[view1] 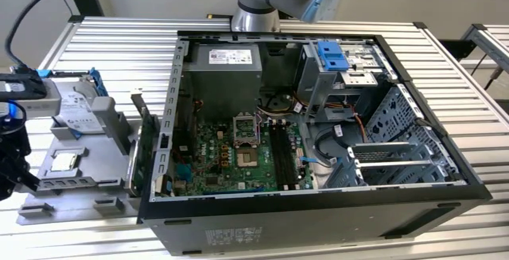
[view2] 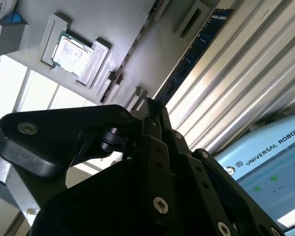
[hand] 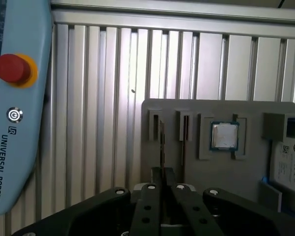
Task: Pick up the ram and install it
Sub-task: 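Pick up the ram and move it above insertion slot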
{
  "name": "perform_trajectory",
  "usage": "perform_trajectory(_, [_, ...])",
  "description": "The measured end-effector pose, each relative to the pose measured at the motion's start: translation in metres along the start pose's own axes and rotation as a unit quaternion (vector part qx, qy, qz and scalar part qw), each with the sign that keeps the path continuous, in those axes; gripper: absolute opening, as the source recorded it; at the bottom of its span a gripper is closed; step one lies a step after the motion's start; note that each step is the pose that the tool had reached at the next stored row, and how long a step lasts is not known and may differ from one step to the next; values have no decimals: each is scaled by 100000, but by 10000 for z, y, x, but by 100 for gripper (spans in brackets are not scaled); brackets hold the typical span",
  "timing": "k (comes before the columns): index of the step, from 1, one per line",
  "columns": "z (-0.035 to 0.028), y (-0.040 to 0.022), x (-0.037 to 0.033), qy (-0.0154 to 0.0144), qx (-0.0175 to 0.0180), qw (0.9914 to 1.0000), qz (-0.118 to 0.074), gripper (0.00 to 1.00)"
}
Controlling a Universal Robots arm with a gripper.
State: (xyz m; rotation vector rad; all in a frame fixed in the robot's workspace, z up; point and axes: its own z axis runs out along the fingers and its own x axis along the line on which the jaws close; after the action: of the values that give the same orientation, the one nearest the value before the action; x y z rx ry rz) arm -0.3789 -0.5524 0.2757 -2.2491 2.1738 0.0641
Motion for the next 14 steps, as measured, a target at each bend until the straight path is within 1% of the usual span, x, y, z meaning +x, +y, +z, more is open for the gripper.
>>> perform_trajectory(5, [-137,2,-5,47,-2,100000,0,0])
perform_trajectory(9, [-286,5,-11,119,-9,100000,-3,0])
perform_trajectory(11, [-332,7,-13,143,-8,100000,5,0])
perform_trajectory(14, [-437,8,-17,189,-8,100000,4,0])
